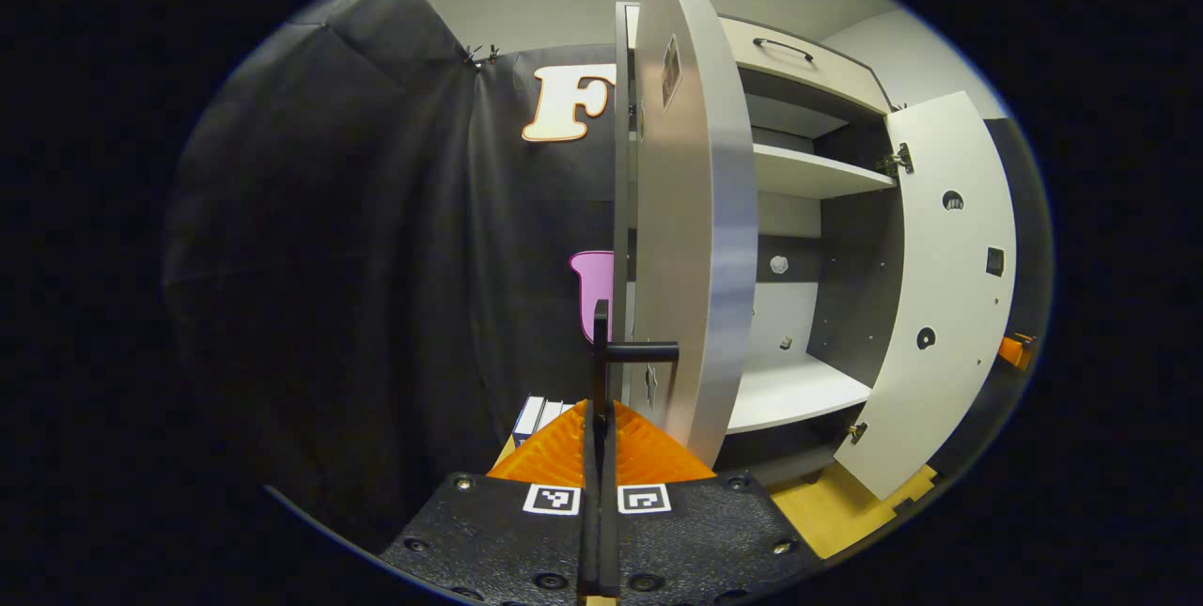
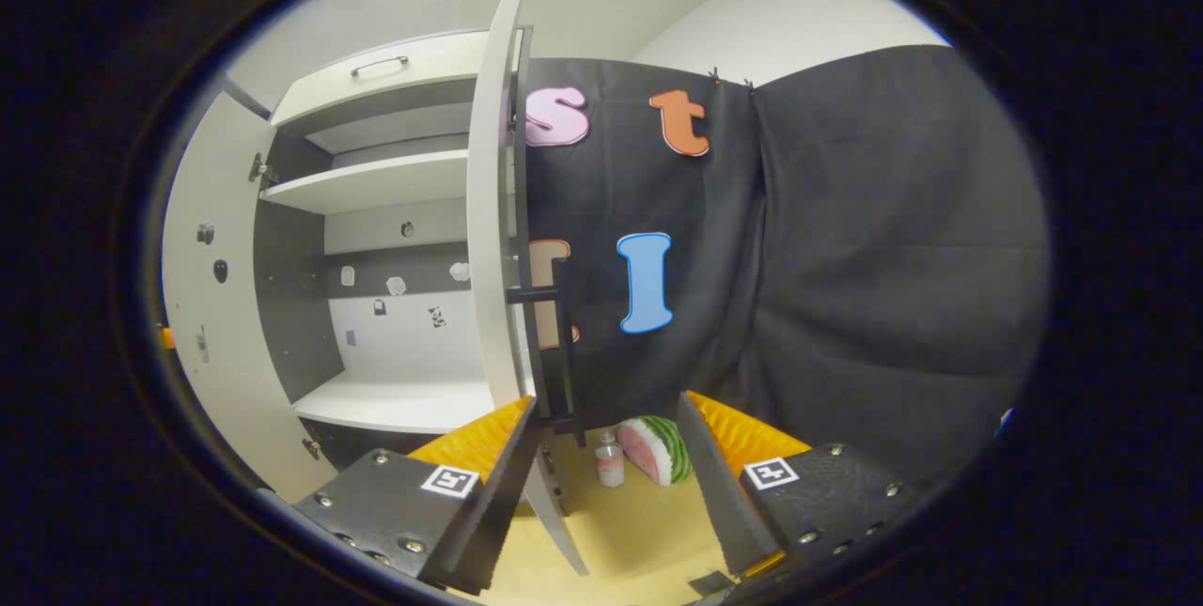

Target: Open the right door of the double-door shoe cabinet with the right hand, and open the left door with the left hand.

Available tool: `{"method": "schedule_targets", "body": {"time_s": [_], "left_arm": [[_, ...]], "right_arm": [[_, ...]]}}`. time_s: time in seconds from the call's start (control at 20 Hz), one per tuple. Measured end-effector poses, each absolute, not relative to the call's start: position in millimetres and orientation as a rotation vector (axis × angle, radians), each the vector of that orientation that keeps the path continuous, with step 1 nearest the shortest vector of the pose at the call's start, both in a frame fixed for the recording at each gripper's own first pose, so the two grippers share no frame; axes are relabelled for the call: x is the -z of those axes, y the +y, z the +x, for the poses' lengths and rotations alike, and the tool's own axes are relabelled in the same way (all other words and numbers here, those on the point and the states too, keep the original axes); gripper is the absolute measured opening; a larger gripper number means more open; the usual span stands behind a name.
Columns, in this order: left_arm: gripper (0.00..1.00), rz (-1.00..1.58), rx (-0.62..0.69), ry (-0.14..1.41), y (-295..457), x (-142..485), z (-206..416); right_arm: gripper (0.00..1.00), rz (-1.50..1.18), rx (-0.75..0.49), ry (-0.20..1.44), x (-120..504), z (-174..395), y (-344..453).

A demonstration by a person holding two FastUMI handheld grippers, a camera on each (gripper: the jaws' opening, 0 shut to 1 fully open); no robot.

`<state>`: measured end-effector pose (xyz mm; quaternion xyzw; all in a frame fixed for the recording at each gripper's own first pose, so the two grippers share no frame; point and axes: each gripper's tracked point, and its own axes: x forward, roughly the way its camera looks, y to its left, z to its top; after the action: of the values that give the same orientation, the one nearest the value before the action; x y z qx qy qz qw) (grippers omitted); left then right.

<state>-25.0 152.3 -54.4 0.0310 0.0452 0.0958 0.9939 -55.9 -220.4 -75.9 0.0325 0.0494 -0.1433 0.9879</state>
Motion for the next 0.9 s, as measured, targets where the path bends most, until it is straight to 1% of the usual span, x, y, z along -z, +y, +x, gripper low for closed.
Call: {"method": "schedule_targets", "body": {"time_s": [0.4,0.5,0.55,0.6,0.65,0.7,0.8,0.85,0.9], "left_arm": [[0.0,0.117,-0.163,0.091,154,56,-32],[0.02,0.116,-0.177,0.099,157,57,-37],[0.07,0.121,-0.184,0.114,157,61,-38],[0.05,0.126,-0.194,0.125,158,64,-43],[0.09,0.126,-0.201,0.127,157,63,-49],[0.11,0.119,-0.21,0.119,155,60,-52],[0.11,0.123,-0.227,0.111,154,54,-61],[0.1,0.122,-0.24,0.109,152,51,-66],[0.1,0.117,-0.247,0.108,150,47,-70]], "right_arm": [[0.87,0.019,0.301,0.093,70,-72,-214],[0.87,-0.002,0.306,0.081,66,-78,-210],[0.87,-0.011,0.305,0.071,62,-81,-206],[0.87,-0.013,0.3,0.062,60,-83,-203],[0.87,-0.013,0.298,0.059,62,-83,-202],[0.87,-0.016,0.3,0.058,61,-82,-203],[0.87,-0.019,0.29,0.06,61,-84,-199],[0.8,-0.019,0.277,0.059,61,-86,-191],[0.8,-0.019,0.267,0.059,60,-88,-185]]}}
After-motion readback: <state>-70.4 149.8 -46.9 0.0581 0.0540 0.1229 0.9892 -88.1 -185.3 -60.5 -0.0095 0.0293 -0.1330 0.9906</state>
